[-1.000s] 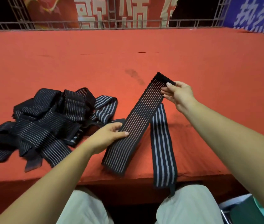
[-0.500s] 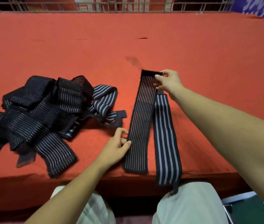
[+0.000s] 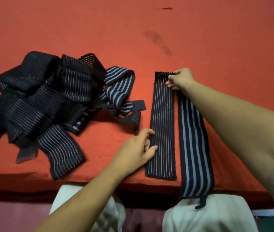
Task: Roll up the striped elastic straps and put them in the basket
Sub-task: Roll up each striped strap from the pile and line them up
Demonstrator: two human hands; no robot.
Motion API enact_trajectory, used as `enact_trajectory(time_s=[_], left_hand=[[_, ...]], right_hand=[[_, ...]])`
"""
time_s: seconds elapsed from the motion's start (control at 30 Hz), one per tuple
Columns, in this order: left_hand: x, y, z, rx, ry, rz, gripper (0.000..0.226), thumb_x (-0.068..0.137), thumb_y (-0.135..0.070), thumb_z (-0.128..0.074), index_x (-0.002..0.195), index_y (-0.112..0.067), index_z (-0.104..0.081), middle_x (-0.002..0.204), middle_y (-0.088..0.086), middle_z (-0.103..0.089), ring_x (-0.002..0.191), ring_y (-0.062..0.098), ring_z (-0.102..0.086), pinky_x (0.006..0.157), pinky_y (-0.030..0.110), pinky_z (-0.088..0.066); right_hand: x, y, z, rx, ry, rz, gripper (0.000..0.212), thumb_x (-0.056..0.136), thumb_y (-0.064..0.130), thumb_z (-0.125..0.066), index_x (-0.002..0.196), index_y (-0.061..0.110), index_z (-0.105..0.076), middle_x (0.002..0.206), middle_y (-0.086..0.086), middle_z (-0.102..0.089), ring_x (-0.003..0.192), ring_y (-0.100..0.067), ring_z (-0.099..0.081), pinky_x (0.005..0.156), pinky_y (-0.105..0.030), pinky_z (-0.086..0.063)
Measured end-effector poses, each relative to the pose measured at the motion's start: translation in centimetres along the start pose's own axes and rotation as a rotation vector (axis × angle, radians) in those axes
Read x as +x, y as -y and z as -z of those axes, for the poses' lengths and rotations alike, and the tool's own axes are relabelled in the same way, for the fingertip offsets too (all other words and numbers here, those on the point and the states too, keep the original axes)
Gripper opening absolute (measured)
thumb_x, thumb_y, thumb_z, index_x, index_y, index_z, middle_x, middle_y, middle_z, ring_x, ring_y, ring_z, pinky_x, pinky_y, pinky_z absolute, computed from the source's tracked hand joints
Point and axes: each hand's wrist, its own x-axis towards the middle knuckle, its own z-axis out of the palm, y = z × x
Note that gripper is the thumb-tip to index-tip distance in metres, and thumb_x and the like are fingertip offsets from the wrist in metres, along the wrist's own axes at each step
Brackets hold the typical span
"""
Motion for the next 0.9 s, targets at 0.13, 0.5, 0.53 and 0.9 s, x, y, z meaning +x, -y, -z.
enact_trajectory(time_s=[0.13,0.5,0.53,0.9], left_hand=[[0.0,0.0,0.0,0.041,-0.001,-0.019,0.034,0.092,-0.026,-0.065,0.124,-0.017,-0.055,0.060,-0.012,-0.043,0.058,0.002,-0.046,0.064,0.036,-0.044],[0.1,-0.1,0.1,0.103,0.005,-0.068,0.035,0.090,-0.027,-0.068,0.122,-0.016,-0.064,0.059,-0.014,-0.044,0.059,-0.005,-0.045,0.066,0.027,-0.039],[0.0,-0.1,0.1,0.106,0.006,-0.065,0.036,0.088,-0.027,-0.069,0.122,-0.016,-0.065,0.059,-0.013,-0.044,0.059,-0.002,-0.044,0.066,0.029,-0.041],[-0.7,0.2,4.2,0.499,-0.310,-0.141,0.033,0.084,-0.024,-0.066,0.114,-0.012,-0.061,0.099,0.005,-0.058,0.097,0.027,-0.052,0.084,0.042,-0.045]], right_hand=[[0.7,-1.3,-0.6,-0.037,-0.024,-0.005,0.043,0.099,0.004,-0.052,0.138,-0.008,-0.038,0.074,-0.010,-0.066,0.050,-0.009,-0.062,0.048,-0.020,-0.048],[-11.8,-4.9,-1.0,-0.864,0.196,0.578,0.043,0.100,0.031,-0.050,0.137,0.009,-0.052,0.144,-0.010,-0.051,0.136,-0.028,-0.045,0.114,-0.047,-0.035],[-12.5,-5.5,-1.0,-0.856,0.193,0.566,0.046,0.101,0.032,-0.048,0.141,0.010,-0.050,0.150,-0.010,-0.046,0.140,-0.027,-0.040,0.118,-0.046,-0.031],[-13.5,-2.4,-1.1,-0.947,0.251,0.413,0.048,0.093,0.035,-0.055,0.135,0.011,-0.054,0.131,-0.009,-0.053,0.122,-0.029,-0.052,0.103,-0.048,-0.044]])
